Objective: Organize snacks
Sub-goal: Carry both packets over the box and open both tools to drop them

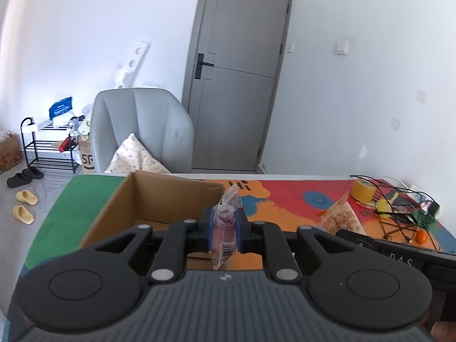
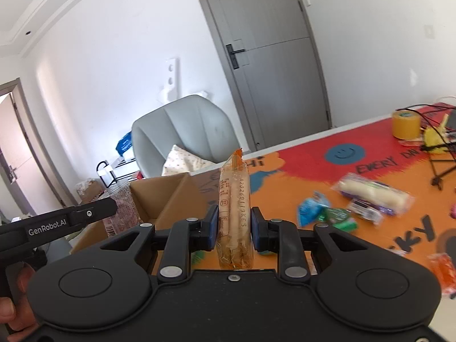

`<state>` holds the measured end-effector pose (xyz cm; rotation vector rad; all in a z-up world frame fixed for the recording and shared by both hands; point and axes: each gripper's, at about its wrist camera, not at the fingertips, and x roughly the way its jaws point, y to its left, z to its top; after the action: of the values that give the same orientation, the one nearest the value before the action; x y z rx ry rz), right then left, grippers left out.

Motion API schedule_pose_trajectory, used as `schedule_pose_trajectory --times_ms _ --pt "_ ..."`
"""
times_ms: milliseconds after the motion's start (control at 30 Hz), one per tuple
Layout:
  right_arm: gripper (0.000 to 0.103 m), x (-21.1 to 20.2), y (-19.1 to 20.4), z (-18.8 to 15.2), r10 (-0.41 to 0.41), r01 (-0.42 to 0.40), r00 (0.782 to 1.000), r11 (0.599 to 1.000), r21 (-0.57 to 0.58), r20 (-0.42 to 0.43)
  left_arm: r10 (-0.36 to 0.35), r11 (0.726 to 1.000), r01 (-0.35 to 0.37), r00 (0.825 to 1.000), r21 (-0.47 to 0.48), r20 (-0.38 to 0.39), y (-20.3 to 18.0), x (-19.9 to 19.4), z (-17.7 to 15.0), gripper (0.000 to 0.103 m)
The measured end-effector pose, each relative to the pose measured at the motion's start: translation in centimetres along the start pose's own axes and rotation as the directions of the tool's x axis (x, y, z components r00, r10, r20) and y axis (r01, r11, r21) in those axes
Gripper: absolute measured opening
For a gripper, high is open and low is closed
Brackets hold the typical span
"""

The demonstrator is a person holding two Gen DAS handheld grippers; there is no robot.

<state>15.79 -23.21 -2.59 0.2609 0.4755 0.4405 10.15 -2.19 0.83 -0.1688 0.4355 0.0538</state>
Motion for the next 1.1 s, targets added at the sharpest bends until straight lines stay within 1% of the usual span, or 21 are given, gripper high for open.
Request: schedule_pose_trajectory --times_ms 133,433,667,700,867,933,967,1033,1067,1100 --pt "0.024 1.2 1.6 0.4 0.02 -0.02 1.0 1.0 -0.018 -0.006 0.024 0.999 -0.024 1.0 -0.021 0.002 1.8 0.4 0.2 0.014" --pt "0.024 3.7 5.3 0.9 0.059 -0.06 0.998 0.997 -0.051 -0.026 0.071 0.994 -0.073 0.997 -0.083 -0.023 6.1 1.6 0.6 0.014" --pt "0.024 5.3 8.0 0.7 0.086 -0.089 0.995 0.993 -0.076 -0.047 0.061 0.988 -0.071 0.995 -0.134 -0.074 8.6 2.3 0.3 0.016" --pt "0.024 5.5 8.3 0.7 0.088 -0.092 0.995 0.993 -0.078 -0.051 0.061 0.988 -0.071 0.995 -0.138 -0.075 8.8 2.2 0.2 0.018" --pt "0.025 6.2 9.8 0.3 0.098 -0.104 0.993 0.991 -0.089 -0.07 0.085 0.984 -0.094 0.994 -0.154 -0.069 9.9 1.6 0.1 0.022" --pt "0.025 6.5 10.0 0.1 0.097 -0.104 0.992 0.991 -0.089 -0.078 0.086 0.981 -0.097 0.994 -0.167 -0.071 10.3 1.3 0.0 0.028" --pt "0.025 6.6 10.1 0.1 0.099 -0.106 0.992 0.991 -0.085 -0.084 0.088 0.981 -0.099 0.993 -0.169 -0.072 10.5 1.3 -0.1 0.03" --pt "0.029 6.9 10.0 0.0 0.108 -0.116 0.989 0.99 -0.075 -0.101 0.09 0.98 -0.101 0.993 -0.169 -0.072 10.6 1.1 -0.1 0.037" --pt "0.036 6.8 10.0 -0.1 0.108 -0.116 0.988 0.991 -0.07 -0.106 0.09 0.98 -0.101 0.993 -0.17 -0.071 10.6 1.1 0.0 0.039" --pt "0.04 6.6 10.0 -0.1 0.107 -0.114 0.989 0.991 -0.067 -0.103 0.091 0.98 -0.101 0.993 -0.171 -0.07 10.6 1.0 0.0 0.044"
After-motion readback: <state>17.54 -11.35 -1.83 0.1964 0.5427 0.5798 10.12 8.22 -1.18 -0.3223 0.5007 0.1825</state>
